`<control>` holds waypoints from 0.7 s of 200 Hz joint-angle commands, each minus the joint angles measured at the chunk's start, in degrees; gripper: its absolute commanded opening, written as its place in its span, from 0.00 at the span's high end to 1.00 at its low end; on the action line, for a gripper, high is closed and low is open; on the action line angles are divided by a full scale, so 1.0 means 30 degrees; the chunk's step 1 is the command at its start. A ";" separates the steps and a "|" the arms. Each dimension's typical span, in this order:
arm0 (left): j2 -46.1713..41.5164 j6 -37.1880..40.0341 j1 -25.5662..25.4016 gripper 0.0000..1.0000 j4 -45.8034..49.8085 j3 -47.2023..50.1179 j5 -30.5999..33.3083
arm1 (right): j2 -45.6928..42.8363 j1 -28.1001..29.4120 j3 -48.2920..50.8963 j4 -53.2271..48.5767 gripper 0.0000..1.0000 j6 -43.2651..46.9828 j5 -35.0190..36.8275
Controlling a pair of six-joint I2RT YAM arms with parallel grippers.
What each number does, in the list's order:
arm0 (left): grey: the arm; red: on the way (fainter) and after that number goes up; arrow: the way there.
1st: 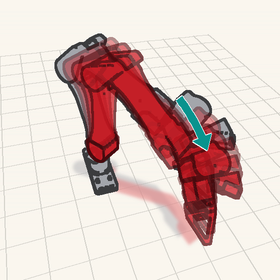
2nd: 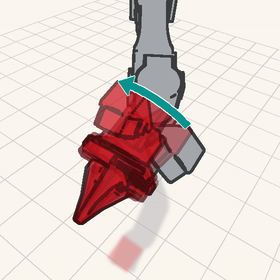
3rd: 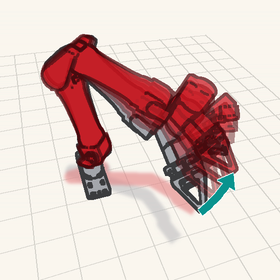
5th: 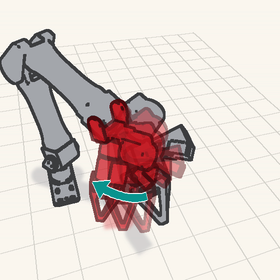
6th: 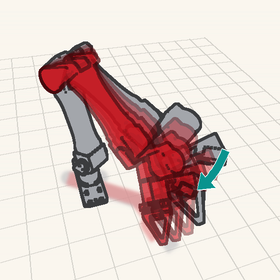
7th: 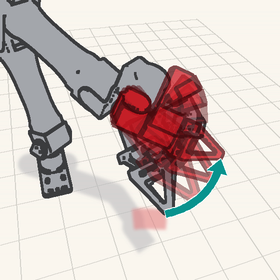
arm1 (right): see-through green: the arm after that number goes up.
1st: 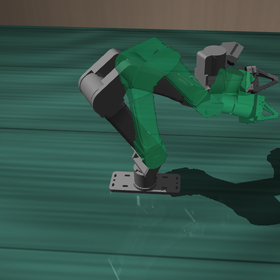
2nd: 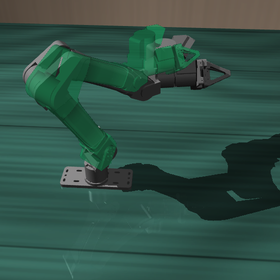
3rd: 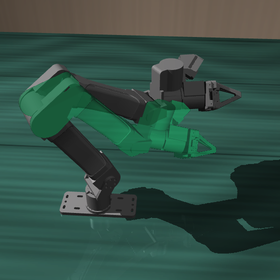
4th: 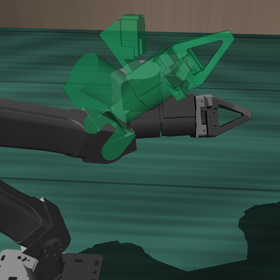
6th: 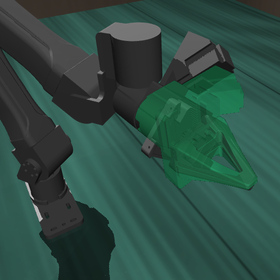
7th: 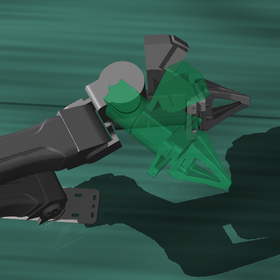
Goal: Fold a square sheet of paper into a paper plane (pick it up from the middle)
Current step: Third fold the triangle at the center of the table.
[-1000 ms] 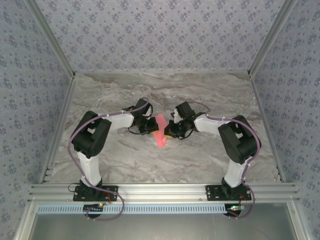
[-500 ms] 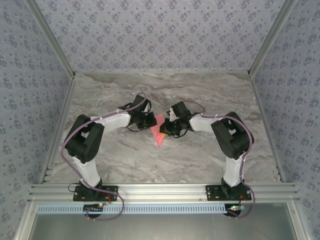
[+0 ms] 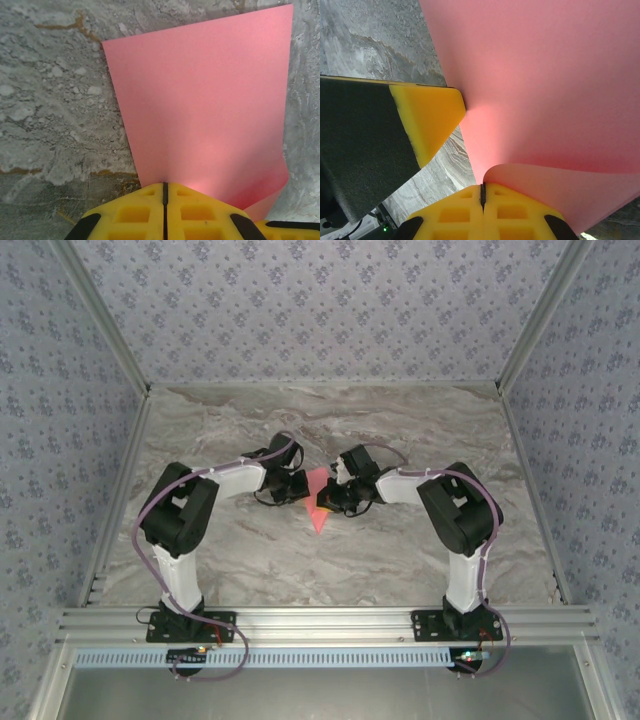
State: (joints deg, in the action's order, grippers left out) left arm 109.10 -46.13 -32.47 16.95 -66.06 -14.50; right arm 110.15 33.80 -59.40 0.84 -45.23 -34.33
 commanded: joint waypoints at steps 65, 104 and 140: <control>0.0610 0.0056 -0.0017 0.93 0.0531 -0.0217 0.0048 | 0.0405 0.0085 -0.0065 -0.0540 0.97 0.0490 0.0221; 0.0661 0.0074 -0.0049 0.94 0.0491 -0.0193 -0.0004 | 0.0477 0.0104 -0.0013 -0.0394 0.97 0.0392 0.0394; 0.0660 0.0085 -0.0048 0.94 0.0502 -0.0141 -0.0057 | 0.0578 0.0089 -0.0033 0.0064 0.97 0.0259 0.0215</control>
State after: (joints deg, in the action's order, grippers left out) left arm 109.19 -46.13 -32.49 16.91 -66.06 -14.57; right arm 110.80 33.80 -59.40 0.89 -44.60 -34.09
